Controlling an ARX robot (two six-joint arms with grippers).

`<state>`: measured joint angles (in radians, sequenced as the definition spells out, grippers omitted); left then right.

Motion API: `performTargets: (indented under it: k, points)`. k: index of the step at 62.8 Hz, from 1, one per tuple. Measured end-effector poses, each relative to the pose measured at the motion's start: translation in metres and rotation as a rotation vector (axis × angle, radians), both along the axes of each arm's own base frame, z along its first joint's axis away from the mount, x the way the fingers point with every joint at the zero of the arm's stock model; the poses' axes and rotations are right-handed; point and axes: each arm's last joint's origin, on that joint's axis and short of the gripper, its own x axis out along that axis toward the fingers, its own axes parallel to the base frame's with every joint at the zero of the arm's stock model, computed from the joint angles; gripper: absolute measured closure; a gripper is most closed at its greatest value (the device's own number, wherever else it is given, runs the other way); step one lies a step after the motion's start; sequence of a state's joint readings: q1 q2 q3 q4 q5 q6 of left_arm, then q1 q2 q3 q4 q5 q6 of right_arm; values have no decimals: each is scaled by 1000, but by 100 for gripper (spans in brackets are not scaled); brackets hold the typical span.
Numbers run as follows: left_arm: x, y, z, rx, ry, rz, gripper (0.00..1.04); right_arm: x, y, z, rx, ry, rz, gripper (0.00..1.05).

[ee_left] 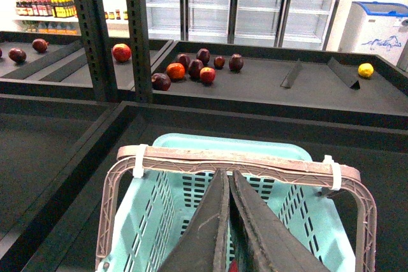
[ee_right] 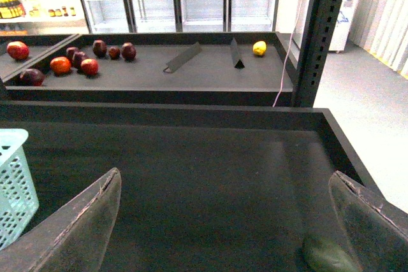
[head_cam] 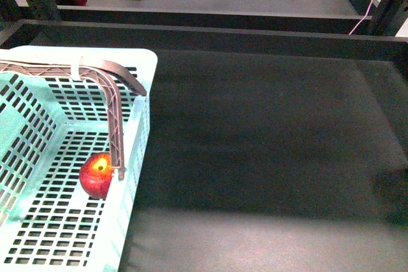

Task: Pick apple with right arm and hold basket with left

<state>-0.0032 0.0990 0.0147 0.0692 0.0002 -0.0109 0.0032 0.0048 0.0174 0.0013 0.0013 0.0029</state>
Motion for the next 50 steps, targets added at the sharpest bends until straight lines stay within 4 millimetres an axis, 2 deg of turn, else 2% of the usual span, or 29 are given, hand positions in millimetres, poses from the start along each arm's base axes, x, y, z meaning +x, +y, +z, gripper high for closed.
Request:
performTargets:
  k: [6, 34, 42, 50]
  points:
    - [-5, 0, 1, 0, -22, 0, 101, 0, 0, 0, 0, 0, -1, 9]
    - [-6, 0, 1, 0, -25, 0, 101, 0, 0, 0, 0, 0, 0, 9]
    - [-6, 0, 1, 0, -25, 0, 65, 0, 0, 0, 0, 0, 0, 9]
    - [-6, 0, 1, 0, -25, 0, 40, 0, 0, 0, 0, 0, 0, 9]
